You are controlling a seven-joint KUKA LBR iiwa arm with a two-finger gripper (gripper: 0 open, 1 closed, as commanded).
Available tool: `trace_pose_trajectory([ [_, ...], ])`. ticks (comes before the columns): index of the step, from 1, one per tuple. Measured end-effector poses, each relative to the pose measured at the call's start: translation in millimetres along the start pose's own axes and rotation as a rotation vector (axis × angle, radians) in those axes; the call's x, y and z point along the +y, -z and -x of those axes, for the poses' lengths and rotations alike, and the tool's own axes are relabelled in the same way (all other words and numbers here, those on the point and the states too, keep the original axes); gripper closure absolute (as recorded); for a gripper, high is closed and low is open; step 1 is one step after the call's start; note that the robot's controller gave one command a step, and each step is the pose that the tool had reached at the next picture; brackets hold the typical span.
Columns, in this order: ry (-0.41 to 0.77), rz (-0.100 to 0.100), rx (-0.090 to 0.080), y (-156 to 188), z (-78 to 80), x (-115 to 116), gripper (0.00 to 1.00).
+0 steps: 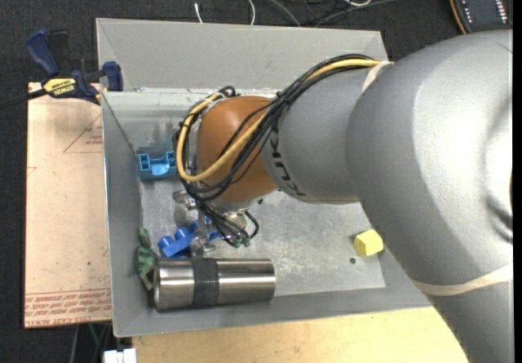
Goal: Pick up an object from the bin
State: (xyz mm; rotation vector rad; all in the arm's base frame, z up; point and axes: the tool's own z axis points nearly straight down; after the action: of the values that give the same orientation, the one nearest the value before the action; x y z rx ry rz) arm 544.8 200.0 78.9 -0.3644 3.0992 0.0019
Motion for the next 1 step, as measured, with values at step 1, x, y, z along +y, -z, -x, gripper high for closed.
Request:
trace_pose_trajectory([
  [1, 0.084, 0.006, -0.011, 1.3, -10.5, -0.4, 1.0],
])
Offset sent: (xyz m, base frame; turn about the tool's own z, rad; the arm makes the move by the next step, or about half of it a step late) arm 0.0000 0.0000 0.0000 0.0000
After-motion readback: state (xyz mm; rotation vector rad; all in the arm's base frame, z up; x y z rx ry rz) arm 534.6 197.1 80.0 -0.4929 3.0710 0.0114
